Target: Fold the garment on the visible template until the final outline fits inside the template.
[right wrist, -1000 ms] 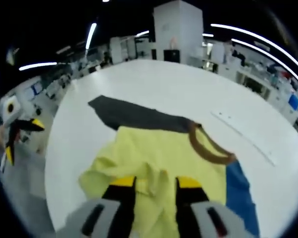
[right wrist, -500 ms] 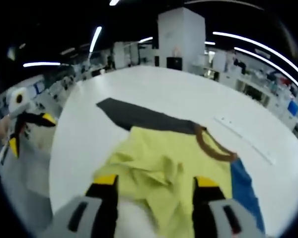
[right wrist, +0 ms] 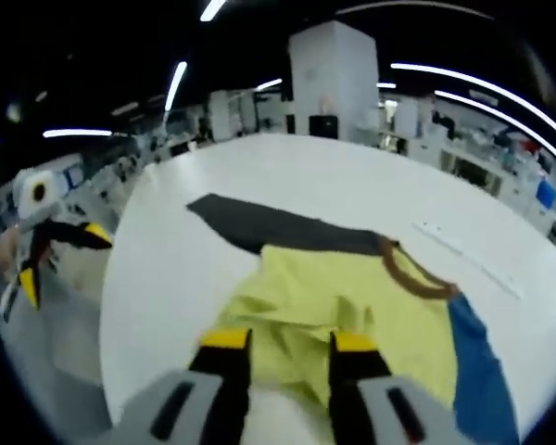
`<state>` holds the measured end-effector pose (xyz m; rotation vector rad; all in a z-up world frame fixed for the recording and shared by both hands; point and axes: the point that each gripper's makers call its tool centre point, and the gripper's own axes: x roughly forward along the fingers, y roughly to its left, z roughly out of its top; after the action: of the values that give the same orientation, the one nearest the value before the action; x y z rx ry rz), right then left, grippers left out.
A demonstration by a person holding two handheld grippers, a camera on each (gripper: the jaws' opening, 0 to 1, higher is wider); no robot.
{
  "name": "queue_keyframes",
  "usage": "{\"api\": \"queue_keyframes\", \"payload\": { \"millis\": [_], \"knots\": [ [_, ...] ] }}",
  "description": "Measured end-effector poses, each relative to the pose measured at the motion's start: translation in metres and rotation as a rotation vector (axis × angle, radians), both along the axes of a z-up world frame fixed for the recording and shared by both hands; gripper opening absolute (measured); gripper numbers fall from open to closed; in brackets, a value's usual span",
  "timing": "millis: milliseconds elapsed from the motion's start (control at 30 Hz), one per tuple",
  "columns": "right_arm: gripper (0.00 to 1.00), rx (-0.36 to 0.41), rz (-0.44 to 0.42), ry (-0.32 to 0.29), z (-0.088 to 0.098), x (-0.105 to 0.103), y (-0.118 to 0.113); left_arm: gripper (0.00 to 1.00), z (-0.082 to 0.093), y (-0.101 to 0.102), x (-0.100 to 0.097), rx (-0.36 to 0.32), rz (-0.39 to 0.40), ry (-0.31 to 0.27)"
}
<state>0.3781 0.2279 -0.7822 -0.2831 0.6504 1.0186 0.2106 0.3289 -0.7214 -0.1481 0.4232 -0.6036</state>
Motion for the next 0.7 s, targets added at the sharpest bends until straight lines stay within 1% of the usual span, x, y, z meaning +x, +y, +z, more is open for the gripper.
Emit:
{"api": "queue_keyframes", "payload": {
  "millis": [67, 133, 200, 267, 333, 367, 500, 600, 700],
  "knots": [
    [0.25, -0.018, -0.012, -0.018, -0.004, 0.005, 0.0, 0.74, 0.0, 0.001, 0.0, 0.002, 0.001, 0.0],
    [0.19, -0.009, -0.01, 0.007, -0.006, 0.003, 0.003, 0.74, 0.0, 0.003, 0.0, 0.004, 0.007, 0.0],
    [0.17, -0.008, -0.012, 0.014, -0.009, 0.004, 0.006, 0.74, 0.001, 0.006, 0.0, 0.002, 0.013, -0.002],
    [0.16, -0.022, -0.013, 0.019, -0.013, 0.0, 0.006, 0.74, 0.001, 0.008, -0.001, 0.001, 0.019, 0.0],
    [0.15, -0.027, -0.012, 0.027, -0.019, 0.001, 0.007, 0.74, 0.0, 0.01, -0.002, 0.005, 0.021, 0.002],
    [0.15, -0.033, -0.01, 0.02, -0.021, 0.001, 0.009, 0.74, 0.0, 0.01, -0.002, 0.005, 0.022, 0.003],
    [0.08, -0.044, -0.018, 0.015, -0.024, 0.006, 0.011, 0.73, -0.001, 0.013, -0.004, 0.001, 0.031, 0.008],
    [0.07, -0.051, -0.022, 0.013, -0.027, 0.013, 0.012, 0.73, -0.002, 0.014, -0.005, 0.0, 0.036, 0.012],
    [0.06, -0.049, -0.012, 0.01, -0.024, 0.007, 0.016, 0.73, -0.002, 0.014, -0.006, -0.006, 0.041, 0.011]
  ]
}}
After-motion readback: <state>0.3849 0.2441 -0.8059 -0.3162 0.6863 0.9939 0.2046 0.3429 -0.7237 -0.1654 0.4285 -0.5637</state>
